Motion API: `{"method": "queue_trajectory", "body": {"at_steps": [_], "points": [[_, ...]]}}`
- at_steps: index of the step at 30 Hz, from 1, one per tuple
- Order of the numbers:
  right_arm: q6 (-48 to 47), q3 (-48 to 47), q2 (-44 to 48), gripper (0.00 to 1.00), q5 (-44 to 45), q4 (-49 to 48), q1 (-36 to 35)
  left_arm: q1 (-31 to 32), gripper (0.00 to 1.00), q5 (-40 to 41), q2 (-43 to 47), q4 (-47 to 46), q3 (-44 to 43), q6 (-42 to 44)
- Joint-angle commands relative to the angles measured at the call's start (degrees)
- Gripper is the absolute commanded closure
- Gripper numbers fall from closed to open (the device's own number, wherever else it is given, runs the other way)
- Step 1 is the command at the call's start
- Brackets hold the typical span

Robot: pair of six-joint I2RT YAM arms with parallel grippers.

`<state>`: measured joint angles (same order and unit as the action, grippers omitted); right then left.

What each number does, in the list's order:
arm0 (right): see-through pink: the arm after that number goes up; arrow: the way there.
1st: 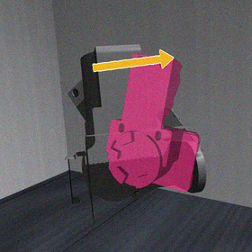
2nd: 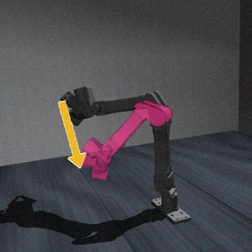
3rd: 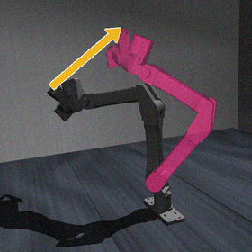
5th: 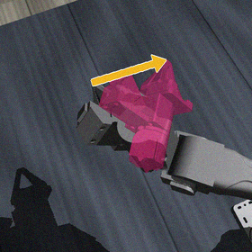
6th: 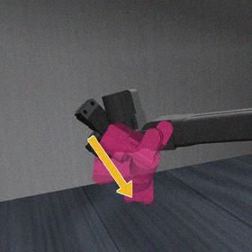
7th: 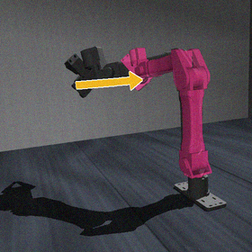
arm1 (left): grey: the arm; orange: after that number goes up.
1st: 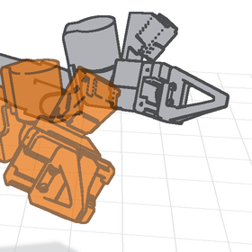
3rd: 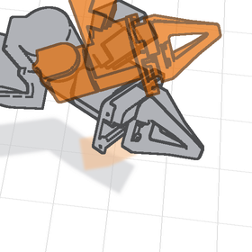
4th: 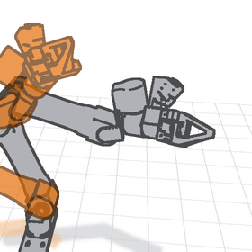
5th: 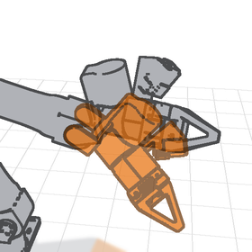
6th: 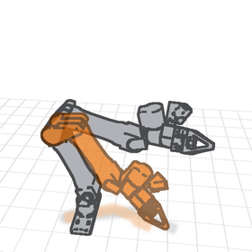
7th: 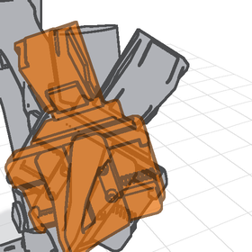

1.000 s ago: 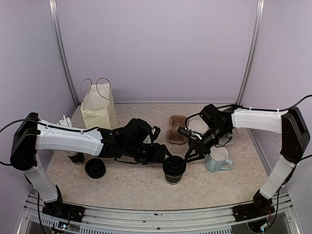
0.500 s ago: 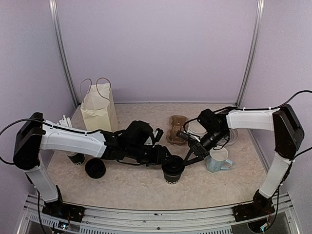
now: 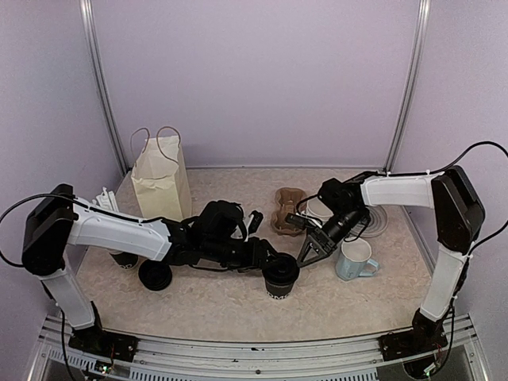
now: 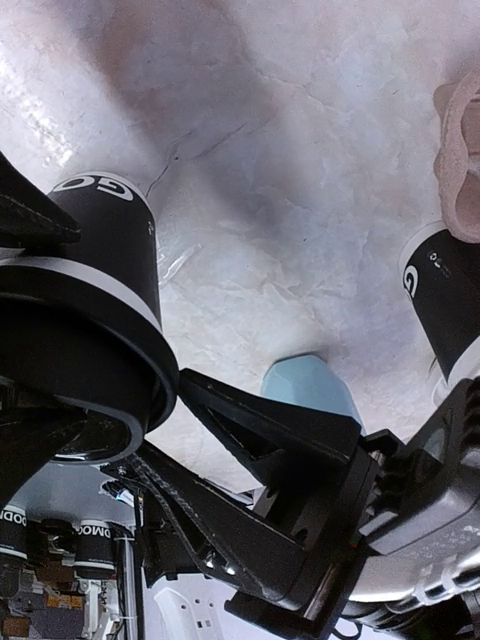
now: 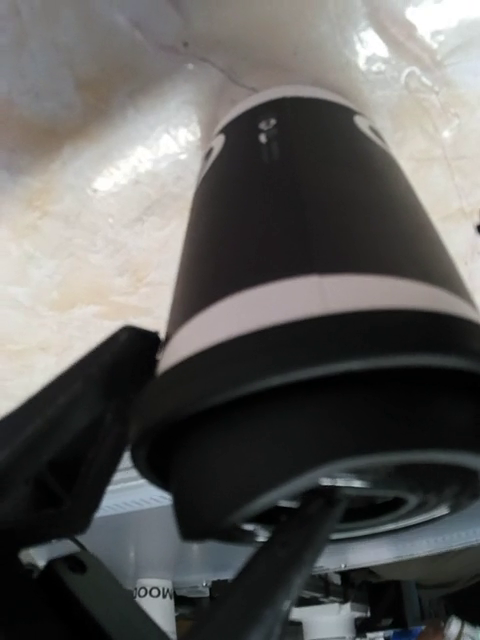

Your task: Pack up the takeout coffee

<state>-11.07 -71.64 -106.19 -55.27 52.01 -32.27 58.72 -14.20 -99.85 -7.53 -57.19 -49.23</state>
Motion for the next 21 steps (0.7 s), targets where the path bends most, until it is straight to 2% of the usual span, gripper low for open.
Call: {"method": "queue_trajectory", "body": {"at_steps": [1, 4, 9, 13, 18, 21], "points": [[-3.9, 0.2, 0.9, 0.64, 4.4, -4.9, -0.1, 0.8, 0.43, 2.0, -2.6, 10.8, -0.1, 3.7], [-6.8, 0.9, 4.7, 0.58, -2.7, -3.8, -0.1, 1.0, 0.36, 4.0, 0.0, 11.6, -2.3, 7.3], [-9.8, 3.0, 8.0, 0.47, -5.2, -2.9, -0.2, 1.3, 0.25, 6.6, 3.2, 13.2, -7.4, 12.0], [-11.2, 4.2, 7.8, 0.42, -5.8, -2.3, -1.5, 1.9, 0.19, 8.0, 4.0, 15.5, -10.6, 13.5], [-11.5, 4.0, 7.9, 0.45, -1.6, -2.2, -3.2, 1.9, 0.21, 15.3, 6.1, 21.7, -9.8, 8.0], [-11.5, 1.5, 7.9, 0.50, 1.8, -1.2, -3.1, 1.7, 0.31, 17.0, 10.1, 21.3, -5.2, 1.9]]}}
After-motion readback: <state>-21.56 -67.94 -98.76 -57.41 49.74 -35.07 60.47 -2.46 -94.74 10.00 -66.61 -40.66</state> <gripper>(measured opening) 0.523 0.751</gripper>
